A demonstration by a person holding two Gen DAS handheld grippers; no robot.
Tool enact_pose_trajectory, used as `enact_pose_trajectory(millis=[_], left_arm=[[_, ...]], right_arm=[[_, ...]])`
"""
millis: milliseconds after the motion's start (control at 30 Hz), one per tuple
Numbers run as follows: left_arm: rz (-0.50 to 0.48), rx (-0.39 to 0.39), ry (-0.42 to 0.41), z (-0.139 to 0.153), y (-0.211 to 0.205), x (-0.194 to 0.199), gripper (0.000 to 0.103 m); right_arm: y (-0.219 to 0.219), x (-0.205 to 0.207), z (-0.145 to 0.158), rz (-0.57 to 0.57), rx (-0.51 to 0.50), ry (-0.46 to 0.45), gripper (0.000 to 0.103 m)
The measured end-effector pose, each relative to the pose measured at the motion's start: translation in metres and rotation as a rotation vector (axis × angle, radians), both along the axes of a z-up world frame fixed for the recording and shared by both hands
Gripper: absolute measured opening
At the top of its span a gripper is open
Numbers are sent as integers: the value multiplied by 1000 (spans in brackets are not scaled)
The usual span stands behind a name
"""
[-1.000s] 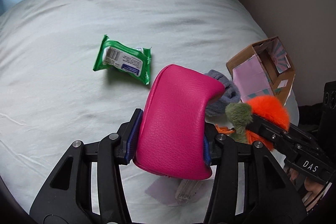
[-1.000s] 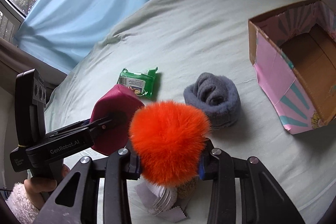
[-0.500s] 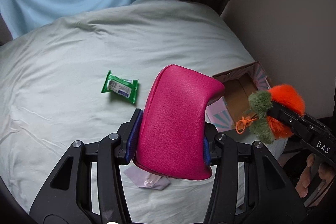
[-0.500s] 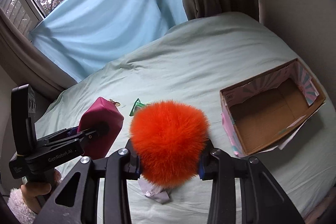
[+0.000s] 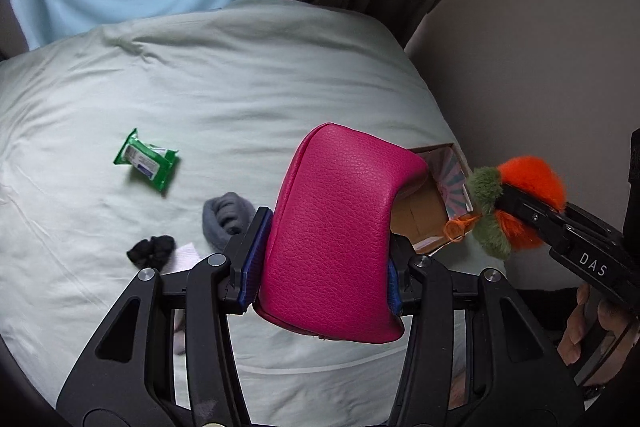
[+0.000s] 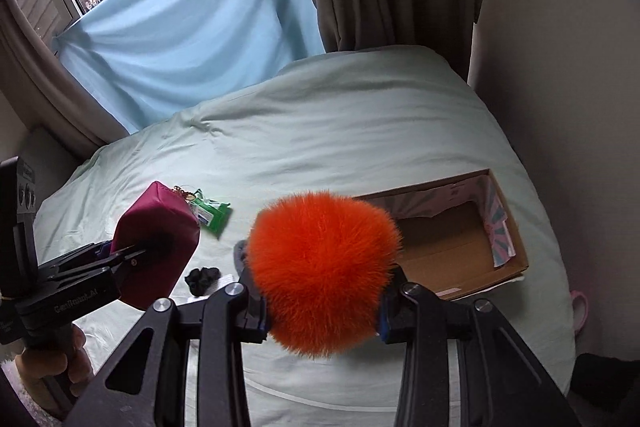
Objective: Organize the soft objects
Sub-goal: 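Carry the pink pouch and orange pom-pom over the cardboard box with both tools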
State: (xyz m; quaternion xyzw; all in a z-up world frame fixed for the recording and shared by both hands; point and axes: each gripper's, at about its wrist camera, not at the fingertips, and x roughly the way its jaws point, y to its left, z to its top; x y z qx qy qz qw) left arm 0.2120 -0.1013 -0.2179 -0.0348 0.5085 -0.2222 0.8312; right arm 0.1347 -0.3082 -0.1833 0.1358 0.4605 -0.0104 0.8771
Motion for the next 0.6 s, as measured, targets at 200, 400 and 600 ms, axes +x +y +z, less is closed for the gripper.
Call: enact_pose_trajectory(millis=[200, 400, 600], left_arm=[[40, 23, 56, -34, -72, 7, 44], [44, 74, 136, -80, -126, 23, 44], [28, 126, 211, -126, -159, 39, 44]], right_arm=[[-68, 19, -31, 43, -10, 62, 35], [-112, 44, -74, 65, -21, 148, 35], [-137, 70, -122, 64, -30, 242, 35]])
